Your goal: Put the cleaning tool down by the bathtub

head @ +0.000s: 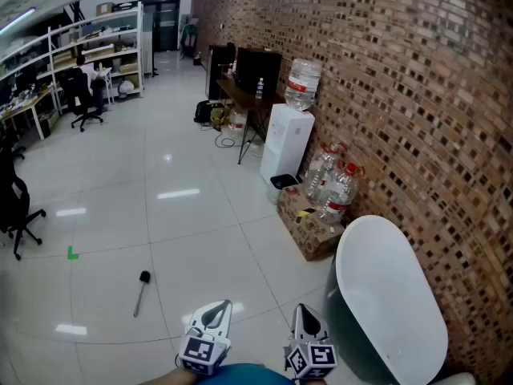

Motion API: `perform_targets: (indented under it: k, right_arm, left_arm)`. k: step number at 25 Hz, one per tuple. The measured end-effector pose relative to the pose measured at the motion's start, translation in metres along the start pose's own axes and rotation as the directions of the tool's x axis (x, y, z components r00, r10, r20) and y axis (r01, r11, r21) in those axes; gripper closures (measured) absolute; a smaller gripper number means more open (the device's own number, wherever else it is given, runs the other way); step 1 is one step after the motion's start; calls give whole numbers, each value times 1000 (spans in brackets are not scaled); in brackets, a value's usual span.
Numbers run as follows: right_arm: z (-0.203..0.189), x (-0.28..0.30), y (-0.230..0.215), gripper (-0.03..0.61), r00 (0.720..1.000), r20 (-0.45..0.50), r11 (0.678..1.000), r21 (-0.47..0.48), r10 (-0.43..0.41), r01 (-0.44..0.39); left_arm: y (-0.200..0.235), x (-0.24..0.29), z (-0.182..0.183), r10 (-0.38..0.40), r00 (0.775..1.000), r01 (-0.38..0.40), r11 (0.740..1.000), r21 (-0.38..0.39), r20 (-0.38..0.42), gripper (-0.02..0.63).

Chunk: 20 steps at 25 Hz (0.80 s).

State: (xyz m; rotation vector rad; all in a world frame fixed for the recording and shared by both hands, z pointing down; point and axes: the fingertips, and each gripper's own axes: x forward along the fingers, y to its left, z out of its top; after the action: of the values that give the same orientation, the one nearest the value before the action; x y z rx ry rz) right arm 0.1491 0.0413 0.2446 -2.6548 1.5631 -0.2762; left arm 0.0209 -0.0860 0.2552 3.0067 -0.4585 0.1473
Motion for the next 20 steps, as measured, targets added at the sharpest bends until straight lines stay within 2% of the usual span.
perform_targets:
  k: [11,20]
  right_arm:
    - [-3,12,21,565,1000,0,1000,-16,6,-6]
    - [2,34,81,565,998,14,998,-26,54,-54]
  left_arm:
    - [25,-9,6,6,1000,-6,1000,1,10,614]
    - [78,-46,10,59,998,-59,998,-1,22,614]
